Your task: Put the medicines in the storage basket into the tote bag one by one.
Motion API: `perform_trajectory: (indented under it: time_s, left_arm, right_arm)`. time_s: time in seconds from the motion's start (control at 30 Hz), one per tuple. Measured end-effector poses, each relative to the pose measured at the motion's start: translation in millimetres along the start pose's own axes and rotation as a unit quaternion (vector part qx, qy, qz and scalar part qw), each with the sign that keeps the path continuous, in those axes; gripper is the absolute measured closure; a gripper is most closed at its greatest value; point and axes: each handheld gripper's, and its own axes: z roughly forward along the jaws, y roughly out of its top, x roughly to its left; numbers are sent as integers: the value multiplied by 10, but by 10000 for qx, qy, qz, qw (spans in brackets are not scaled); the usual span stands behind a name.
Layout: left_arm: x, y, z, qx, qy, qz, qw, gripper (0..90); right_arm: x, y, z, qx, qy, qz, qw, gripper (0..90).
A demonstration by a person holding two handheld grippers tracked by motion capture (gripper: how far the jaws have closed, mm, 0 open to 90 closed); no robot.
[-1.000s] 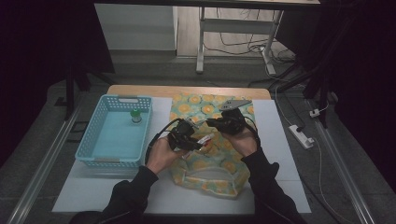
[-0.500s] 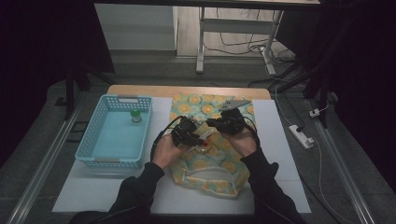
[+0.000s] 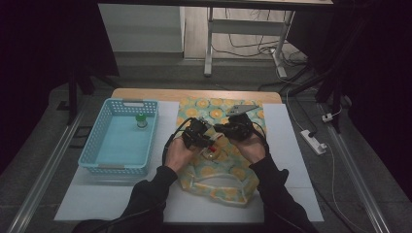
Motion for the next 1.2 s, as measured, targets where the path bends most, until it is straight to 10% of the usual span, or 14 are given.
perform_trajectory:
  time_s: [0.67,1.2]
  left_arm:
    - [-21,-67,-142,-183,-51,309,9993,434]
    - [-73,-201,-484,-273,-524,207,9980,202]
  right_arm:
    - [-26,0,-32,-43,-11,34,10000,900]
    - [-16,8,-39,-51,33,33,10000,900]
